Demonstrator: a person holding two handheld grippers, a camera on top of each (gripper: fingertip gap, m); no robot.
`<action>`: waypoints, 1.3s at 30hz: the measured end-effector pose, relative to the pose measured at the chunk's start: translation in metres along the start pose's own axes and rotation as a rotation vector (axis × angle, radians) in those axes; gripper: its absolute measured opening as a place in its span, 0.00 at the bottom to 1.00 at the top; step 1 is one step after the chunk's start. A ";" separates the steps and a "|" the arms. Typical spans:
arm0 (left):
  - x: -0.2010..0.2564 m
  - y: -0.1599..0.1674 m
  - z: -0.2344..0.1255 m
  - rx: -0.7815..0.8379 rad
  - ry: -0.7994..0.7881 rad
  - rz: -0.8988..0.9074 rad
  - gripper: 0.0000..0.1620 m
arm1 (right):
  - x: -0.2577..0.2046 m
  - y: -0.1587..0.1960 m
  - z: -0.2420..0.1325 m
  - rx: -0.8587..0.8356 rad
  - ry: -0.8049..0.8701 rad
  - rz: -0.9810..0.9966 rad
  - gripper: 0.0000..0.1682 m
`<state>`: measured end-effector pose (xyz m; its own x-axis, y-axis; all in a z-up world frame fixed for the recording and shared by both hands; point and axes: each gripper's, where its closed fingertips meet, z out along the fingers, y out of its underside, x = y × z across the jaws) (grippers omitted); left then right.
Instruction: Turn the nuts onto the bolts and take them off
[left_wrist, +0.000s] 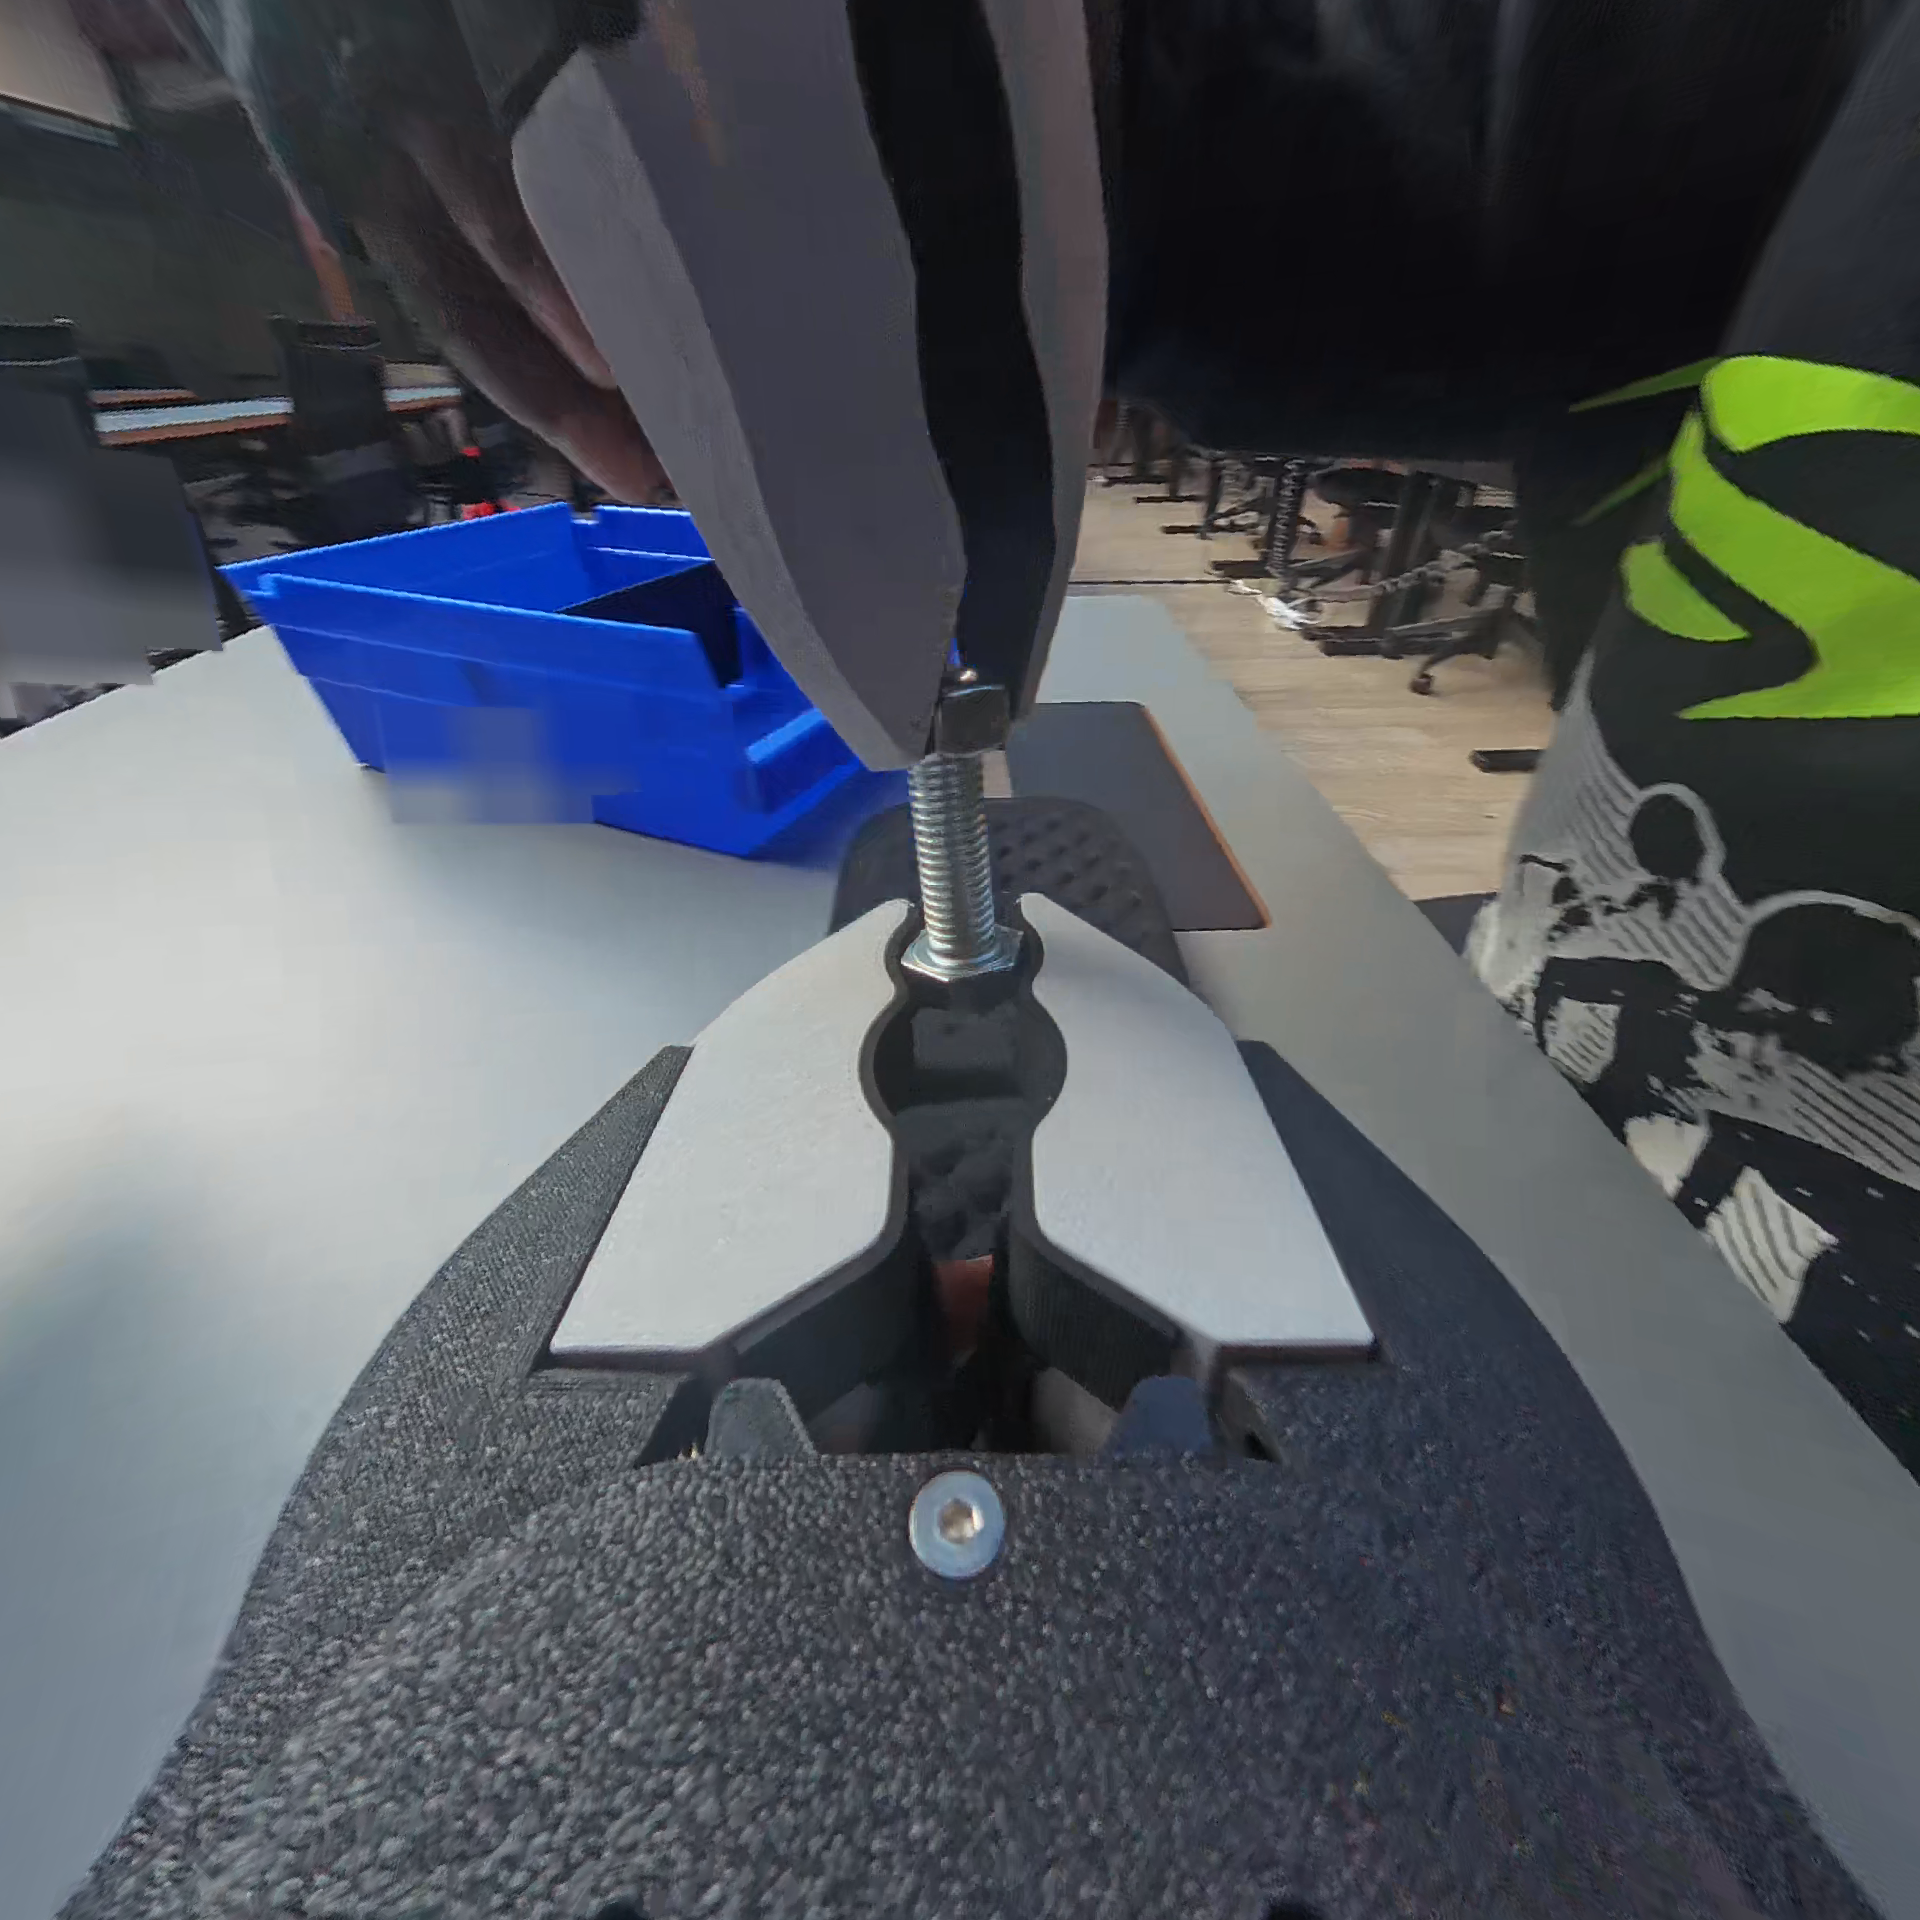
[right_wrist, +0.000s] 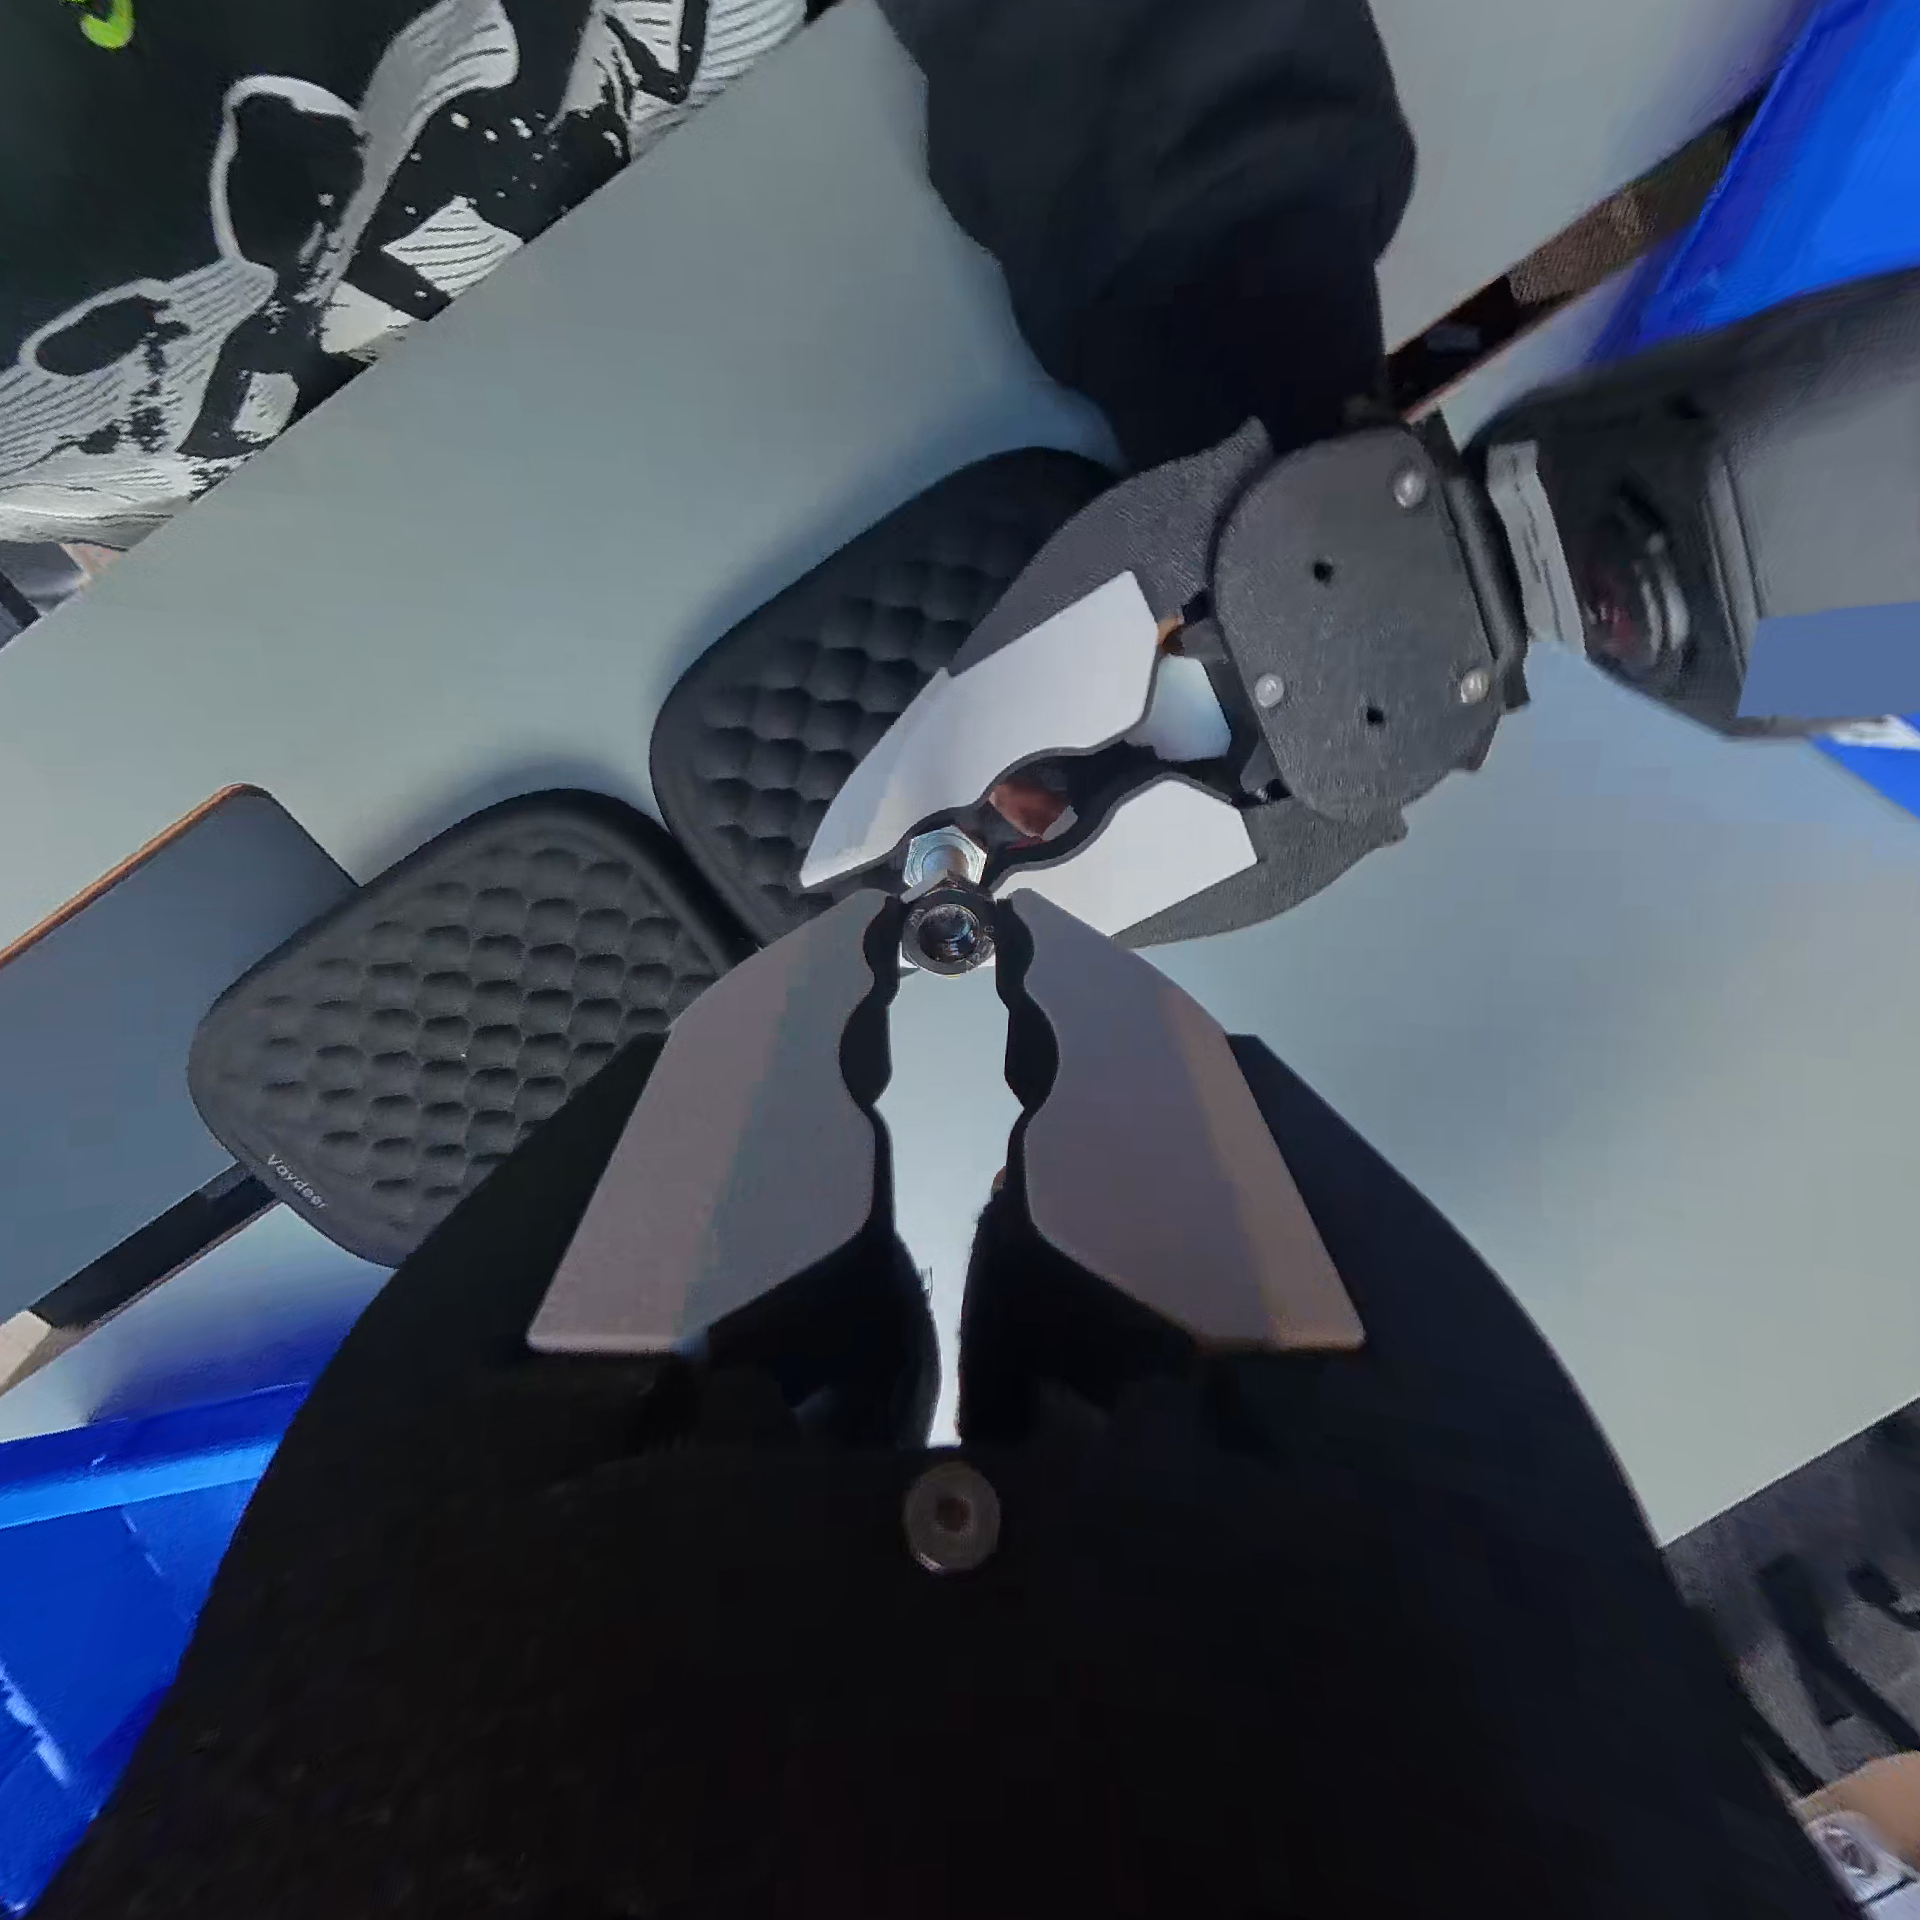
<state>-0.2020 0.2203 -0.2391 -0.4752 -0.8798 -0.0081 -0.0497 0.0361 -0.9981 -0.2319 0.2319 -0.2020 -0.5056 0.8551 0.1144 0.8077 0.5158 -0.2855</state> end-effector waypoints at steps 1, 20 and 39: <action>0.009 -0.001 0.000 0.003 0.071 -0.007 0.08 | -0.003 -0.005 0.001 -0.002 0.003 -0.044 0.10; 0.088 -0.031 -0.014 0.176 0.912 -0.230 0.08 | -0.031 -0.052 -0.012 0.018 0.153 -0.312 0.10; -0.059 -0.004 0.001 0.070 -0.594 -0.092 0.09 | 0.013 0.048 -0.013 0.059 0.220 0.924 0.25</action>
<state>-0.1723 0.2718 -0.2348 0.1009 -0.9927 0.0659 -0.0002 -0.0662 -0.9978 -0.1960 0.2688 -0.2018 0.3986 0.9171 -0.0055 0.8399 -0.3674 -0.3996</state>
